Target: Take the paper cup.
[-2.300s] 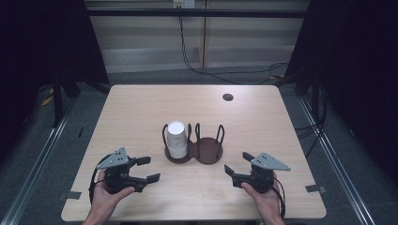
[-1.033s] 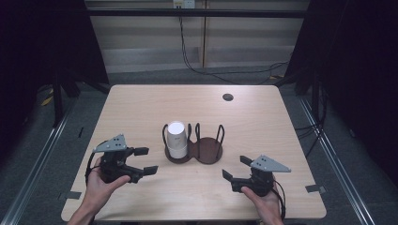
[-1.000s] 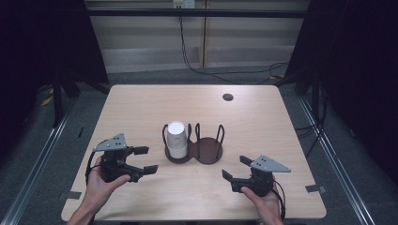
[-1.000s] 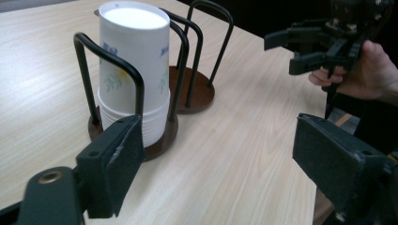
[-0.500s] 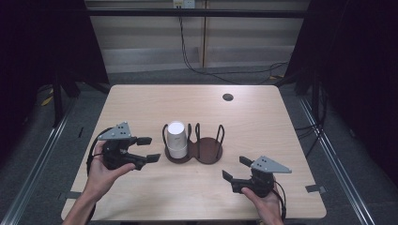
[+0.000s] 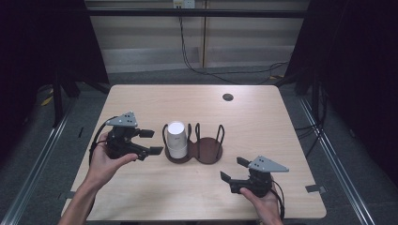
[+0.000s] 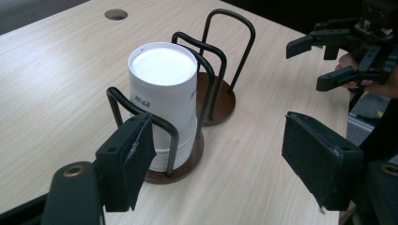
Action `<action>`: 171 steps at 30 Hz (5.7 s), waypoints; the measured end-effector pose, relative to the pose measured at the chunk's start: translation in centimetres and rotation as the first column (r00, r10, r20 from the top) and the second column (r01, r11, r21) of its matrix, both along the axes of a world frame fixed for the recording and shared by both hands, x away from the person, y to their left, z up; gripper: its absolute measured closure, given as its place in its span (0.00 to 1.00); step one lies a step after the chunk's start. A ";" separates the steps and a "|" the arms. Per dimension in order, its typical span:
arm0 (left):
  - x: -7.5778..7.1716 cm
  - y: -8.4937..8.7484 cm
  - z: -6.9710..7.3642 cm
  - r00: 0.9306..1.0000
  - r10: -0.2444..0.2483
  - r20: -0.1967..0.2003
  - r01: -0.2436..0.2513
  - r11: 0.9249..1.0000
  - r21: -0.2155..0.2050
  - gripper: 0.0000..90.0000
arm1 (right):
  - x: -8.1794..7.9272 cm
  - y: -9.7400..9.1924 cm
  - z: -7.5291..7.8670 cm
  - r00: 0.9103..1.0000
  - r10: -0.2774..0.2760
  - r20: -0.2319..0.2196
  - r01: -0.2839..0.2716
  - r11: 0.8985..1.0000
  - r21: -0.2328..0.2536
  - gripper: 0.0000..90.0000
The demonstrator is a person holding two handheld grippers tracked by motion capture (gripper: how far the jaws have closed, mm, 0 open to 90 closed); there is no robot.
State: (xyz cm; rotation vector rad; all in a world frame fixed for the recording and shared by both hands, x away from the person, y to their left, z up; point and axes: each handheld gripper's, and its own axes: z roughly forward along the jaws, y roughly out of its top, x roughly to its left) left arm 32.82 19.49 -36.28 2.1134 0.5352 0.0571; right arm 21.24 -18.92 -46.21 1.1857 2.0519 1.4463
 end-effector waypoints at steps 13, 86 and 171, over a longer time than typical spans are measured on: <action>1.9 -1.3 1.2 1.000 -0.003 0.028 0.002 0.999 0.048 0.29 | -0.1 0.2 0.0 1.000 0.012 0.003 -0.012 1.000 0.000 0.18; 7.3 -9.4 0.1 0.994 -0.088 -0.066 0.108 0.882 0.458 0.38 | 0.1 0.7 -0.2 0.998 0.055 -0.027 -0.055 0.998 -0.015 0.17; 6.5 -7.9 3.2 0.999 -0.026 -0.023 0.032 0.931 0.365 0.41 | 0.2 0.7 -0.2 0.998 0.049 -0.033 -0.049 0.999 -0.011 0.17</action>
